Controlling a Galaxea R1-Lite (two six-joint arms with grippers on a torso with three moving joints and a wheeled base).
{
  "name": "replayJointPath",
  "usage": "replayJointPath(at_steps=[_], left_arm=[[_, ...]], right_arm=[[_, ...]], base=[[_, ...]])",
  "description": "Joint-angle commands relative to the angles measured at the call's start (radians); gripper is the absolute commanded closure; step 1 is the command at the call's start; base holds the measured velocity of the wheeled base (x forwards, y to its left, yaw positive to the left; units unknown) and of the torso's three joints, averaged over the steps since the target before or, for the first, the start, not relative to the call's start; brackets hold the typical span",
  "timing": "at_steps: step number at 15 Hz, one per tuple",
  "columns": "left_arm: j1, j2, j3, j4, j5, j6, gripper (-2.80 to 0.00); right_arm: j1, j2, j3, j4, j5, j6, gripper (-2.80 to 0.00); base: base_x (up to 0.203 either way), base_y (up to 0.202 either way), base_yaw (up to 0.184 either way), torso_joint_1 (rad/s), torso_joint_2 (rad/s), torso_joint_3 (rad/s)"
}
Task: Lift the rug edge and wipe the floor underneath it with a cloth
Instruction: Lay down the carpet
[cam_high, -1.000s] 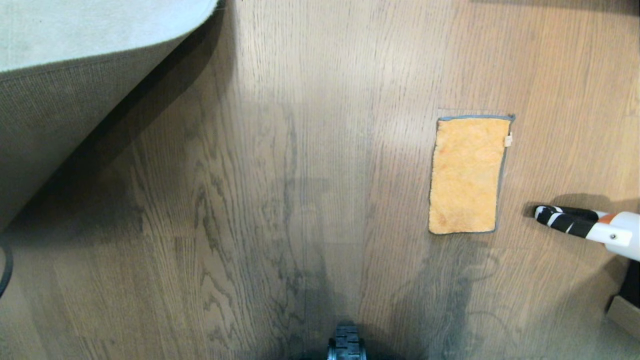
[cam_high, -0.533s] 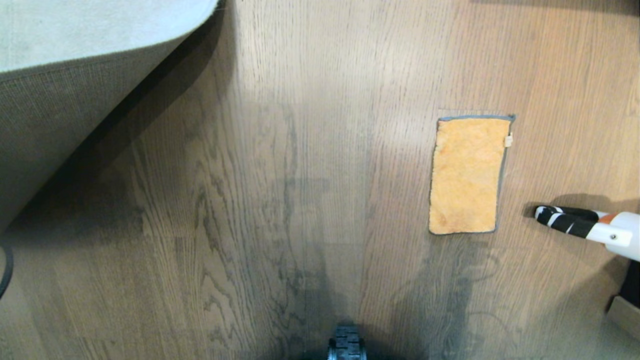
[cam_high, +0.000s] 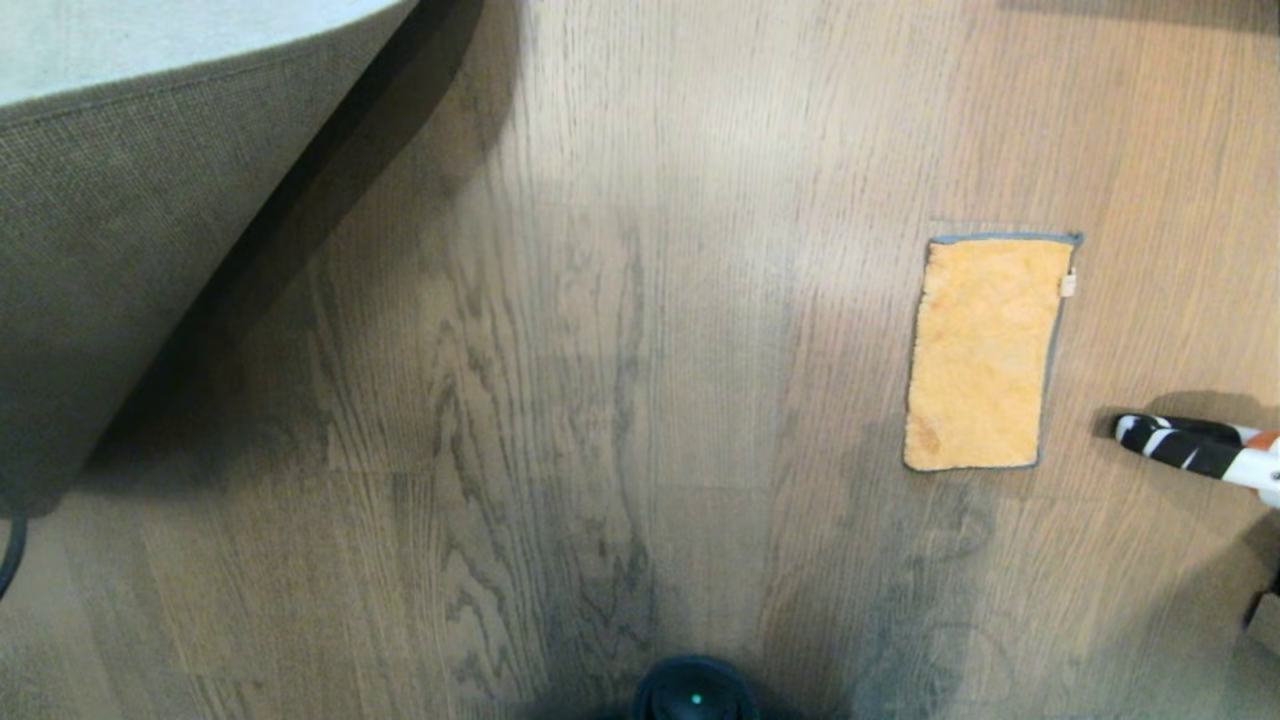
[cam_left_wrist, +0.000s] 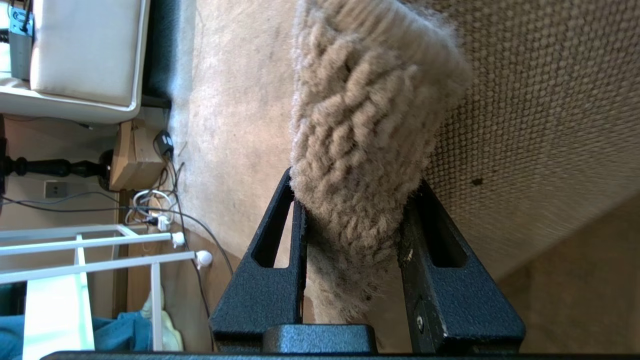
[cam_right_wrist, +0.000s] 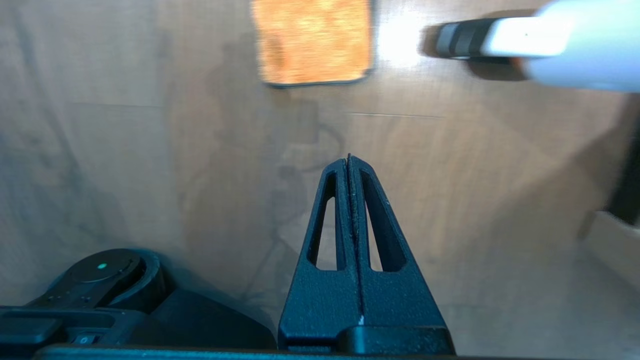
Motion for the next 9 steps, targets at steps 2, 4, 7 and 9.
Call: replayJointPath(at_steps=[2,4,7,9], left_arm=[[0.001,-0.002,0.0,-0.006,0.004,0.002,0.0],[0.001,-0.002,0.0,-0.006,0.004,0.002,0.0],[0.003,-0.003,0.0,-0.006,0.007,0.002,0.0],[0.003,-0.005,0.0,-0.006,0.005,0.002,0.0]], right_arm=[[0.0,0.001,0.0,-0.001,0.0,0.0,0.0],[0.0,0.001,0.0,-0.001,0.0,0.0,0.0],[0.0,0.001,0.0,0.0,0.0,0.0,0.0],[0.0,0.001,0.0,-0.001,0.0,0.0,0.0]], base=[[0.0,0.193,-0.003,0.002,0.0,0.001],[0.0,0.195,-0.002,0.006,0.0,0.006],[0.0,0.189,-0.003,0.001,0.0,0.002],[0.0,0.116,-0.001,0.0,0.0,0.002]])
